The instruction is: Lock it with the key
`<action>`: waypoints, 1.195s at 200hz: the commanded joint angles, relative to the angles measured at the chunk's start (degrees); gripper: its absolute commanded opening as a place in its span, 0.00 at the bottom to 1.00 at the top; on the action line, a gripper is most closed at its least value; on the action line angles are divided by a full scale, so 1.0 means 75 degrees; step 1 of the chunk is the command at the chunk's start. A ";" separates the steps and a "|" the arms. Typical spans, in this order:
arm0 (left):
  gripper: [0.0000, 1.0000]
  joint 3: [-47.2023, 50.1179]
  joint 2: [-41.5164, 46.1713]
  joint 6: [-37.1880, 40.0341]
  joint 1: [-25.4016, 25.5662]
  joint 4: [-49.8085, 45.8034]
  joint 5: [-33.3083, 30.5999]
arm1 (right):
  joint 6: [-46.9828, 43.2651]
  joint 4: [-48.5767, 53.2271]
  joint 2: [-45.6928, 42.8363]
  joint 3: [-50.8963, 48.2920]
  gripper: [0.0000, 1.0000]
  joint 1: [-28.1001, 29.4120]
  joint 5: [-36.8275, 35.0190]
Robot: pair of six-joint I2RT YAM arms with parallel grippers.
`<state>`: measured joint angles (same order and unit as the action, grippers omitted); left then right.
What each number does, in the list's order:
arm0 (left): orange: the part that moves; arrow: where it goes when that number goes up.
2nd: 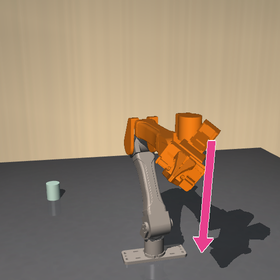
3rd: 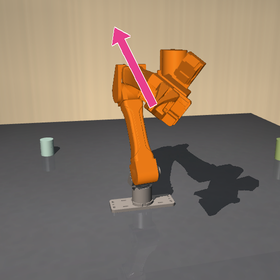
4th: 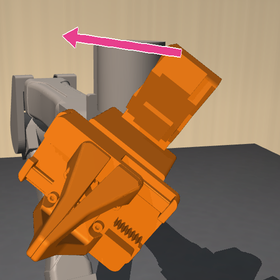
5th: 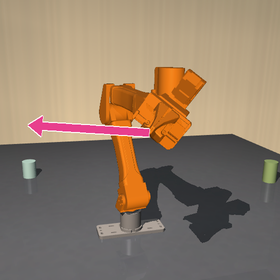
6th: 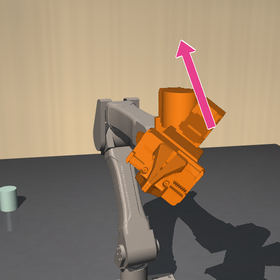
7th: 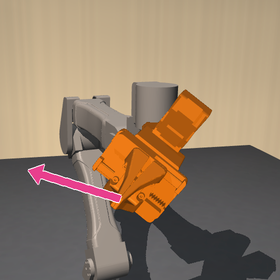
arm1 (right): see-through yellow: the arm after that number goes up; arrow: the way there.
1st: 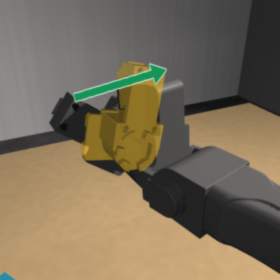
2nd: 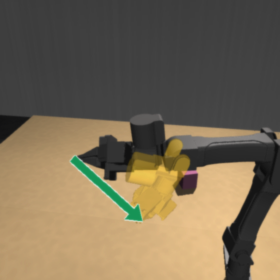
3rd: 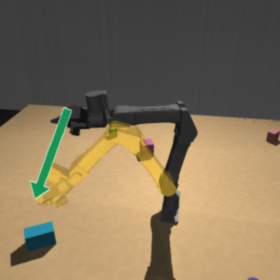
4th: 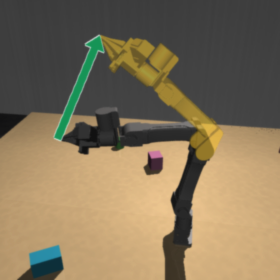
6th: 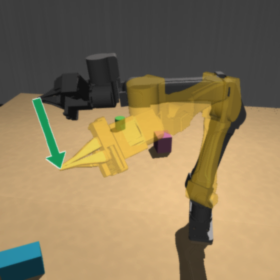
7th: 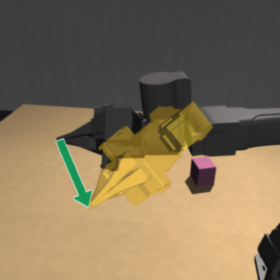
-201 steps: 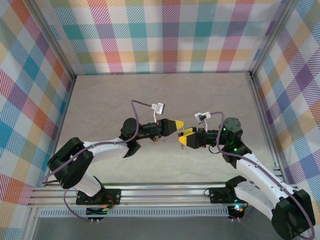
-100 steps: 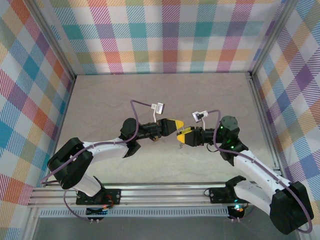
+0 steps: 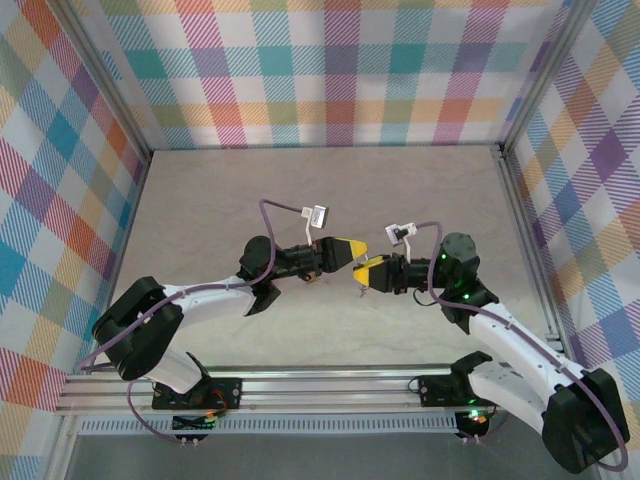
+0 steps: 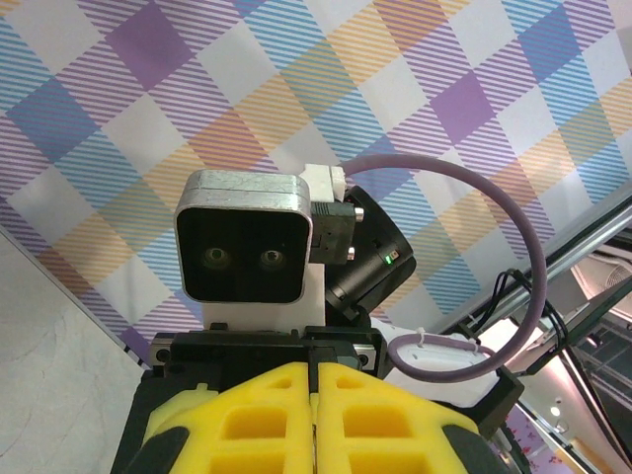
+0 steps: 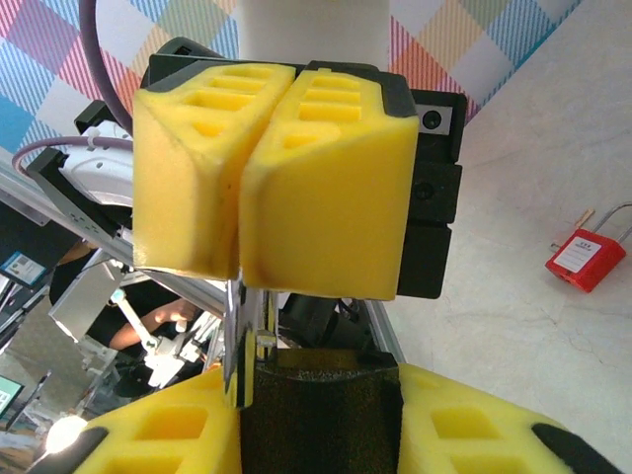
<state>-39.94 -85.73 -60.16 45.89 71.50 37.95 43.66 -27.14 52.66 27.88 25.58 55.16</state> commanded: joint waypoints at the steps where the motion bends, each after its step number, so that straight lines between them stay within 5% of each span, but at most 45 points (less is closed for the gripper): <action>1: 0.00 -0.0007 0.0402 0.0117 0.0048 0.0620 0.0024 | -0.0453 0.0561 -0.0261 0.0209 0.31 -0.0030 -0.0311; 239: 0.00 0.0017 0.0369 0.0146 0.0051 0.0570 0.0048 | -0.0621 0.1509 -0.0999 0.0320 0.40 -0.0143 -0.0653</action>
<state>-39.88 -85.21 -60.14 46.11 70.65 37.89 39.79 -16.86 45.89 28.60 25.10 51.00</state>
